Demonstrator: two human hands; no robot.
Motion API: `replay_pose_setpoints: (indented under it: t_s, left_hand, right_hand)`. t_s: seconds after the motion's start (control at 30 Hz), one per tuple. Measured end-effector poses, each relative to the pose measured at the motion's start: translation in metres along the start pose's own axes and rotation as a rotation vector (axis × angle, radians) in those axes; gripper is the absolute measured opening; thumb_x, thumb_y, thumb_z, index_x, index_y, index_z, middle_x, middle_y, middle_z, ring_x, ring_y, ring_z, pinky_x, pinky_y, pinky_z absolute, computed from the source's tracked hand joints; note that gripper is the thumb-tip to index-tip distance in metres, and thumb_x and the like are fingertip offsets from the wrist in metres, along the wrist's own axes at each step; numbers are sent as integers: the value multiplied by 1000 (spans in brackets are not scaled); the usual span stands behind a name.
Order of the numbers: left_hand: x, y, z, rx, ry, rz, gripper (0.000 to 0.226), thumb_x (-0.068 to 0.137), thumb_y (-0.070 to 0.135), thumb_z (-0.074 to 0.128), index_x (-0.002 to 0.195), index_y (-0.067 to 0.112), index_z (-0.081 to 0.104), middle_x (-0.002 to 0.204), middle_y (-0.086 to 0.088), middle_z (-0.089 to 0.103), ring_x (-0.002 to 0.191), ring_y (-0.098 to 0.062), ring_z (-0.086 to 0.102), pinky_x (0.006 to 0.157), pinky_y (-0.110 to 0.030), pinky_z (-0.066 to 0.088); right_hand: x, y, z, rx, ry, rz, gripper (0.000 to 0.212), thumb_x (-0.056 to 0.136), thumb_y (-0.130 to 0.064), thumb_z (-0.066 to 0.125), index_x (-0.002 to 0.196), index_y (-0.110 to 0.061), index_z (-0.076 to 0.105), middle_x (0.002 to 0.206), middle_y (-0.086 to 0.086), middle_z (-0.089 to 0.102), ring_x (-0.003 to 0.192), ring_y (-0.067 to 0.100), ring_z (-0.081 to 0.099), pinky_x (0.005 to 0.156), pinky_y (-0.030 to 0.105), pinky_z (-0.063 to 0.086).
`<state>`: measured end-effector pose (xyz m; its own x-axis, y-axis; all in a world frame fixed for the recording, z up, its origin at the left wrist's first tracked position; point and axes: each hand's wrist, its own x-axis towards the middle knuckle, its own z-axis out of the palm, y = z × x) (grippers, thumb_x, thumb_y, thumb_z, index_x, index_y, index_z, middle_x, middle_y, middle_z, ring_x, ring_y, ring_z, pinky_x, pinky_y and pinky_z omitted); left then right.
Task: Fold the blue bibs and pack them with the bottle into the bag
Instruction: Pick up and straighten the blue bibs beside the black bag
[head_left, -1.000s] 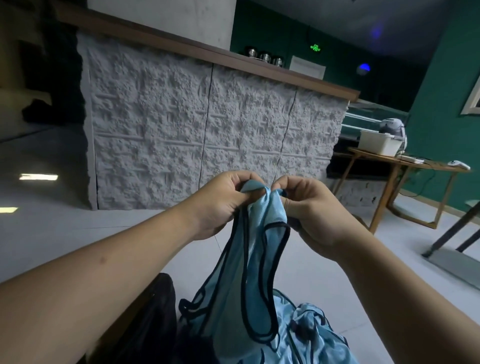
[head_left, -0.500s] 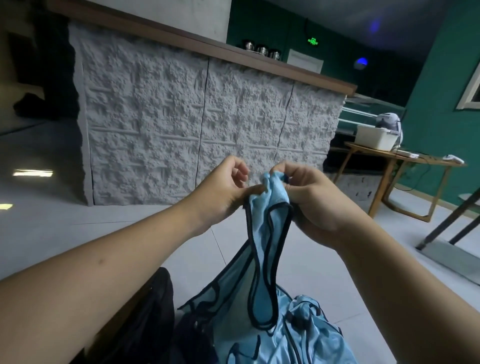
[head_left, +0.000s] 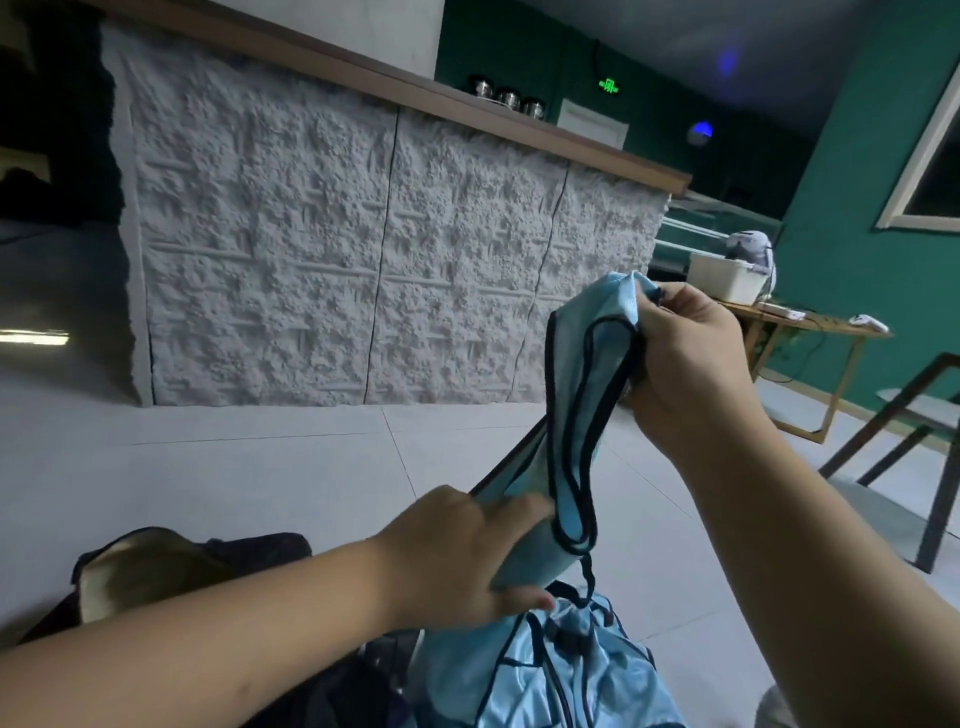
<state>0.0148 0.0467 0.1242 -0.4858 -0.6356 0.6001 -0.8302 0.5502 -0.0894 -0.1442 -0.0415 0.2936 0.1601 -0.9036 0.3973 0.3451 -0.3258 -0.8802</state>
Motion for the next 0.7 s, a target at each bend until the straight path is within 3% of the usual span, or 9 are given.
replay_pose_setpoints:
  t_s: [0.1, 0.2, 0.3, 0.43, 0.5, 0.57, 0.63, 0.7]
  left_hand:
    - [10, 14, -1, 54, -18, -55, 74, 93, 78, 41, 147, 31, 23, 101, 0, 68, 71, -24, 66, 63, -32, 55]
    - [16, 25, 0, 89, -94, -278, 67, 93, 78, 40, 134, 27, 24, 109, -2, 63, 84, -29, 66, 75, -38, 54]
    - [17, 22, -5, 43, -86, -404, 59, 92, 76, 45, 124, 29, 28, 108, 2, 61, 86, -24, 65, 76, -34, 52]
    - [21, 6, -17, -23, -110, -560, 48, 91, 74, 51, 115, 33, 49, 96, 9, 58, 81, -16, 62, 70, -26, 46]
    - [26, -4, -25, -74, -90, -621, 33, 93, 66, 58, 99, 34, 57, 88, 14, 59, 79, -13, 61, 66, -27, 44]
    - [31, -22, -37, -268, -25, -712, 23, 90, 48, 74, 95, 26, 68, 89, 8, 68, 82, -17, 67, 71, -34, 54]
    - [36, -43, -54, -526, 94, -750, 13, 85, 24, 84, 94, 23, 75, 92, -3, 77, 89, -28, 73, 82, -47, 60]
    - [38, -54, -78, -732, 194, -729, 17, 87, 9, 80, 98, 21, 76, 97, -4, 79, 94, -29, 75, 87, -45, 60]
  right_hand:
    - [0, 0, 0, 26, 45, -16, 11, 98, -9, 67, 100, -9, 56, 81, 20, 57, 71, 31, 55, 71, 51, 47]
    - [2, -1, -1, 39, 71, -39, 15, 97, -8, 68, 89, -7, 55, 86, 21, 57, 78, 32, 55, 73, 52, 50]
    - [6, -4, -4, 64, 72, -63, 18, 97, -9, 69, 85, -8, 55, 81, 19, 59, 71, 29, 59, 70, 47, 56]
    - [11, -6, -11, 89, 47, -86, 14, 97, -9, 68, 95, -2, 57, 75, 14, 57, 64, 26, 57, 69, 45, 58]
    - [12, -7, -14, 78, 52, -91, 21, 96, -9, 69, 83, -5, 53, 69, 11, 54, 62, 25, 55, 70, 47, 56]
    - [16, -10, -19, 45, 80, -113, 29, 93, -12, 72, 74, -13, 50, 69, 10, 53, 67, 26, 53, 72, 46, 53]
    - [20, -15, -26, 4, 104, -143, 25, 90, -17, 76, 78, -12, 55, 76, 12, 54, 76, 28, 52, 75, 45, 53]
    - [23, -22, -34, -20, 113, -164, 21, 90, -19, 77, 89, -9, 59, 77, 9, 56, 76, 24, 52, 73, 39, 53]
